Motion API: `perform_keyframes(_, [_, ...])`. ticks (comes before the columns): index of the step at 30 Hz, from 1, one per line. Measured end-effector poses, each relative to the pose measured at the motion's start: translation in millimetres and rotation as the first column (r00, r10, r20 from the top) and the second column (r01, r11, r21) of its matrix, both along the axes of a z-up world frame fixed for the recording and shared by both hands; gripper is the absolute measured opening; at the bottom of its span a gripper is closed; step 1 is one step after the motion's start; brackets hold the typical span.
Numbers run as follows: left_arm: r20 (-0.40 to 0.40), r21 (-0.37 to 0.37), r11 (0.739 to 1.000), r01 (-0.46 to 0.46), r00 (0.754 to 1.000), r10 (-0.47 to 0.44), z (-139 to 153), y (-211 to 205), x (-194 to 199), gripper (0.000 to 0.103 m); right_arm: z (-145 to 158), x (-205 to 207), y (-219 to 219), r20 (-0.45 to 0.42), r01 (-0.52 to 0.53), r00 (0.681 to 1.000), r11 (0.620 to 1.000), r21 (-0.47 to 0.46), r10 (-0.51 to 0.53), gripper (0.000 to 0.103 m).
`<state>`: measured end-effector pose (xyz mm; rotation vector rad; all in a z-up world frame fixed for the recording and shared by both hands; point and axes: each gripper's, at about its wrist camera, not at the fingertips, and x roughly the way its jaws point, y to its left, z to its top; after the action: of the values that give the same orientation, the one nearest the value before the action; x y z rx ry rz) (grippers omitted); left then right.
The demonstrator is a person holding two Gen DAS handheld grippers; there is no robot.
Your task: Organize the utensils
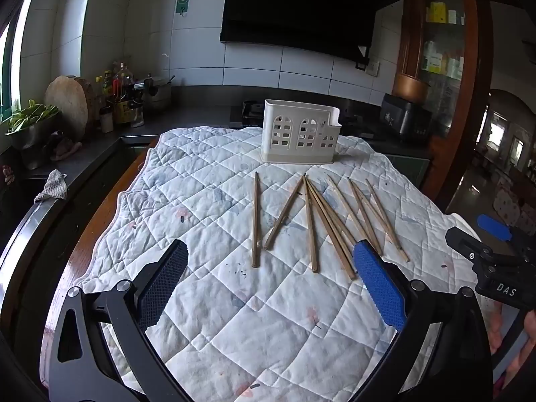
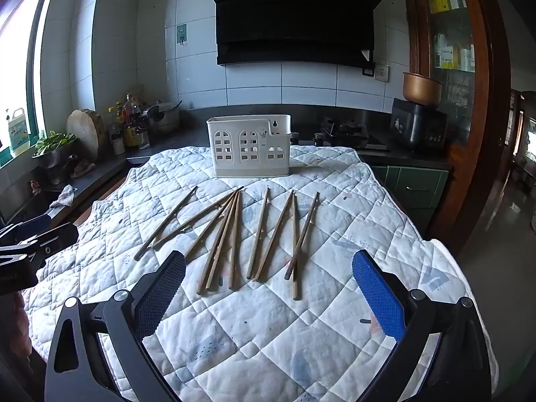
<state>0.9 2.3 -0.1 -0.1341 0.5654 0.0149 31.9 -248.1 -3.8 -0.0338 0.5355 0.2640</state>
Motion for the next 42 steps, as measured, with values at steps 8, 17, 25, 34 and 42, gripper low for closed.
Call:
perform_keyframes(8, [0.003, 0.036, 0.999, -0.010, 1.000, 0.010, -0.9, -1.0, -0.8, 0.098, 0.3, -0.2, -0.3, 0.003, 0.001, 1.000, 1.000, 0.004, -0.001, 0.096])
perform_keyframes(17, [0.018, 0.040, 0.998, -0.042, 0.999, 0.041, -2.0, -1.1, -1.3, 0.098, 3.0, -0.3, -3.5, 0.007, 0.011, 1.000, 1.000, 0.014, -0.011, 0.096])
perform_keyframes(25, [0.034, 0.053, 0.997, -0.050, 0.998, 0.048, 0.5, -3.6, -3.6, 0.098, 1.3, -1.8, -3.5, 0.008, 0.012, 1.000, 1.000, 0.013, -0.012, 0.096])
perform_keyframes(34, [0.058, 0.073, 0.995, -0.064, 0.996, 0.060, 5.4, -7.2, -6.8, 0.098, 0.7, -2.0, -3.8, 0.007, 0.013, 1.000, 1.000, 0.015, -0.013, 0.096])
perform_keyframes(42, [0.076, 0.080, 0.994, -0.077, 0.995, 0.071, 9.1, -7.6, -7.1, 0.098, 0.6, -1.5, -3.6, 0.006, 0.010, 1.000, 1.000, 0.019, -0.010, 0.096])
